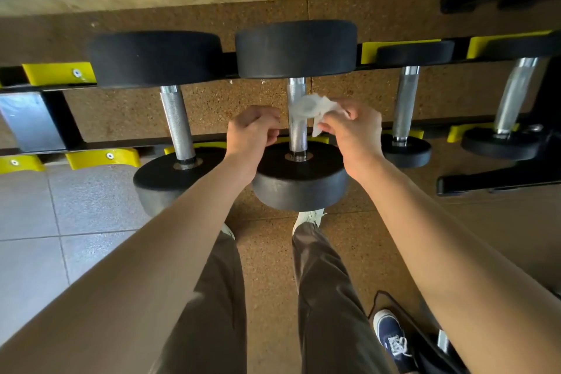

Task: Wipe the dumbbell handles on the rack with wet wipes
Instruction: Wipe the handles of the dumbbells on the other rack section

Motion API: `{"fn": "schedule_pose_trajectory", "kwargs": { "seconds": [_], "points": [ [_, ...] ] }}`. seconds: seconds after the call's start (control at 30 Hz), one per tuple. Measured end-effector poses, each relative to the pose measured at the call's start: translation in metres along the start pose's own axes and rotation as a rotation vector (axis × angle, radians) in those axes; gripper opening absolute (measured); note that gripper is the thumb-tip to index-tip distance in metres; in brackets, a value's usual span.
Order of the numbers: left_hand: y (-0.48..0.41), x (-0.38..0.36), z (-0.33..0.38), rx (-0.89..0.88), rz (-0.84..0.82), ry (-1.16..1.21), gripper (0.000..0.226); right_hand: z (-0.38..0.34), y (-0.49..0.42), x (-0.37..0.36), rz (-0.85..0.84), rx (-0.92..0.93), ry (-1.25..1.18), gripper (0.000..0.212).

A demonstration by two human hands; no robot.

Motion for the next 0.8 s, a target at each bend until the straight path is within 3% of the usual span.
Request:
{"fn": "schedule_pose_trajectory", "kwargs": {
  "seconds": [0.07,0.13,0.23,0.33,0.43,0.5,0.67,0.73,0.8],
  "points": [
    [-0.007,-0.006,-0.005,0.007,-0.036,-0.039,0.019,0.0,-0.008,-0.01,-0.02,0.015,-0.017,0.029],
    [-0.01,-0.017,-0.008,0.008,-0.092,-0.063,0.021,-0.008,-0.008,-0.022,-0.044,0.152,0.136,0.031],
    [-0.011,-0.021,-0.009,0.003,-0.089,-0.05,0.02,-0.004,-0.001,-0.029,-0.002,0.268,0.277,0.02],
    [-0.01,-0.02,-0.011,-0.016,-0.101,-0.069,0.023,0.01,-0.001,-0.024,-0.01,0.229,0.354,0.002],
    [-0.007,-0.019,-0.011,-0.029,-0.137,-0.101,0.024,0.012,-0.009,-0.02,-0.152,0.099,0.563,0.024],
    [-0.004,-0.018,-0.01,-0.036,-0.146,-0.112,0.024,0.011,-0.009,-0.019,-0.231,0.042,0.639,0.024],
    [-0.001,-0.011,-0.008,-0.066,-0.105,-0.139,0.018,-0.016,0.007,-0.038,-0.139,0.266,0.482,0.017],
    [0.001,-0.004,-0.002,-0.157,-0.044,-0.166,0.021,-0.021,0.016,-0.055,-0.193,0.3,0.455,0.017],
    [0.005,0.0,0.007,-0.286,-0.011,-0.259,0.039,-0.017,0.021,-0.065,-0.281,0.274,0.469,0.025]
  ]
}}
Point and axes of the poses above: each hand's wrist, its own y-axis away from the middle knuckle, its own x-axis out of the back of the hand, z = x × y, the point moved 7 cm from there along -y, towards the middle knuckle, and after that the axes turned 6 degrees about -y, right-handed, at the moved point
